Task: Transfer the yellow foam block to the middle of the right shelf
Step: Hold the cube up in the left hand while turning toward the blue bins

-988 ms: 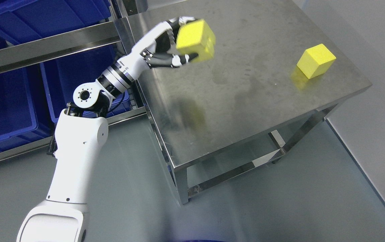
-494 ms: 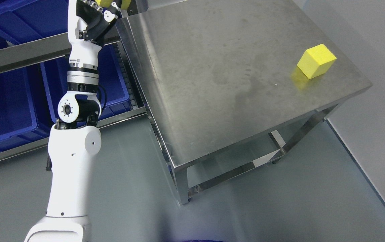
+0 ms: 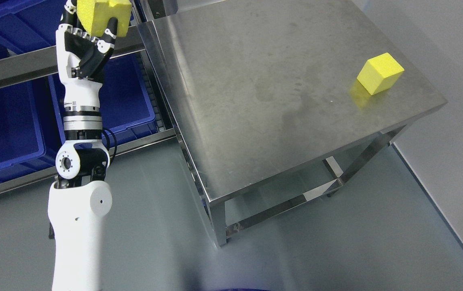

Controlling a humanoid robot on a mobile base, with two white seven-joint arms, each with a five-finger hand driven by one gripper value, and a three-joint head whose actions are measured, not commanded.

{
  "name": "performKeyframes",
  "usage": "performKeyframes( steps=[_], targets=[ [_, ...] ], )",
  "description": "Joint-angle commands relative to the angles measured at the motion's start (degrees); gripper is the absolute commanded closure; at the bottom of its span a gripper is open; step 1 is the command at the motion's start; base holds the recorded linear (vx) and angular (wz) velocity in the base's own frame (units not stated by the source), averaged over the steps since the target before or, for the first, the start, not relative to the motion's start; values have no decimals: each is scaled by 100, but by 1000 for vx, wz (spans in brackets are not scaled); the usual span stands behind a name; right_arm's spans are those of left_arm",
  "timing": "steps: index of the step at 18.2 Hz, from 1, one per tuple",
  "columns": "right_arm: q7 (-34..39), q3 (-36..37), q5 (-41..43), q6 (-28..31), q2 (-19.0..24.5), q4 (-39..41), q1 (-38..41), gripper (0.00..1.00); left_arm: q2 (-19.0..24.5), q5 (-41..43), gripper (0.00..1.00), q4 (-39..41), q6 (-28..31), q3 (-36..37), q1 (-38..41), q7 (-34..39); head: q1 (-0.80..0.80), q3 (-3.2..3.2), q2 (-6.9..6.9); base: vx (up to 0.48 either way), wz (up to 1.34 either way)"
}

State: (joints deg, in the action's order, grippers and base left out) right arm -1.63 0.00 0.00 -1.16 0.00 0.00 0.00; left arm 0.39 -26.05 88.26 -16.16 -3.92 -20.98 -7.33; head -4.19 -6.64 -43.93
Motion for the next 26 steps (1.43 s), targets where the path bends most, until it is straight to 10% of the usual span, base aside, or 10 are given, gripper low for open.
performKeyframes(
  steps=[1,14,26],
  targets=[
    [-4,70,-18,1,-100,100,141,0,61,-32,67,886,-10,-566,612,3,0,0,0,0,0],
    [-4,70,-18,1,-100,100,141,0,778,-32,67,938,-45,-1313,1447,-110,0,0,0,1,4],
    [-4,70,-18,1,-100,100,141,0,427,-32,66,1027,-72,-1296,1808,-524,0,0,0,0,0]
  ],
)
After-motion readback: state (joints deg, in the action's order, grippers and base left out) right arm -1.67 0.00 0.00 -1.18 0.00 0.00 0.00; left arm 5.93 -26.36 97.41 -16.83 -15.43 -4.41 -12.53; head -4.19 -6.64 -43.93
